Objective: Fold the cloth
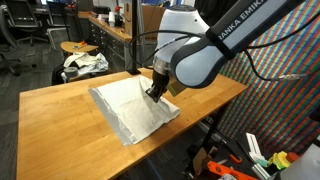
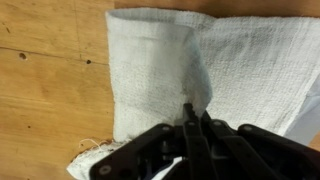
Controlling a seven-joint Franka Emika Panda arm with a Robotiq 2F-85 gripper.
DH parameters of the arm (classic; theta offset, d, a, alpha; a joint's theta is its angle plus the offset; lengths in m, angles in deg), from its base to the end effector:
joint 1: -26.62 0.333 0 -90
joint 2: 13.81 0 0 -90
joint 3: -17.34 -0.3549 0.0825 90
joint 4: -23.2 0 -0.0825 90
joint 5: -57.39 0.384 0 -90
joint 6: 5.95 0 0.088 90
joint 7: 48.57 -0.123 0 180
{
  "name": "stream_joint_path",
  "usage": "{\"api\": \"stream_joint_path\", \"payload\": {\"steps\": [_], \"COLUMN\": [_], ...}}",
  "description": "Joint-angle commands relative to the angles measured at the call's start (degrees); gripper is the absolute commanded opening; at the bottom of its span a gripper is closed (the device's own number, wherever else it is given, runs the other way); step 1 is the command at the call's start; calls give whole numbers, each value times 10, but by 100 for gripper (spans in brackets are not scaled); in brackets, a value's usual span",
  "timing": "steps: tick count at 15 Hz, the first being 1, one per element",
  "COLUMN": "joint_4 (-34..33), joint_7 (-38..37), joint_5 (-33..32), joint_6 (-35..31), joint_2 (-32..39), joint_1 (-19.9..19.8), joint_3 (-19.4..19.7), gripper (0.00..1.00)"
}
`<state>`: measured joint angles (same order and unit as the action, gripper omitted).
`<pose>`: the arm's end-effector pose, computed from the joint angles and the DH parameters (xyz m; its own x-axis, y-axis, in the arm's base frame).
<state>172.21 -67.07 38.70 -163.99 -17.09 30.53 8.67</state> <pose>0.4437 0.1105 0.3183 0.9527 0.1952 0.2328 0.1709 -0.9779 0.1208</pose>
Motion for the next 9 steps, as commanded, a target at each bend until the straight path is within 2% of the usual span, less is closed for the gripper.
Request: {"api": "stream_joint_path", "payload": {"steps": [1, 9], "joint_4": [17, 24], "joint_7": [-38, -83], "joint_5": [-19, -31], "joint_6": [-12, -25], "joint_2": [-19, -23], "joint_1": [6, 8], "joint_3": [-14, -46], "gripper": [6, 8]}}
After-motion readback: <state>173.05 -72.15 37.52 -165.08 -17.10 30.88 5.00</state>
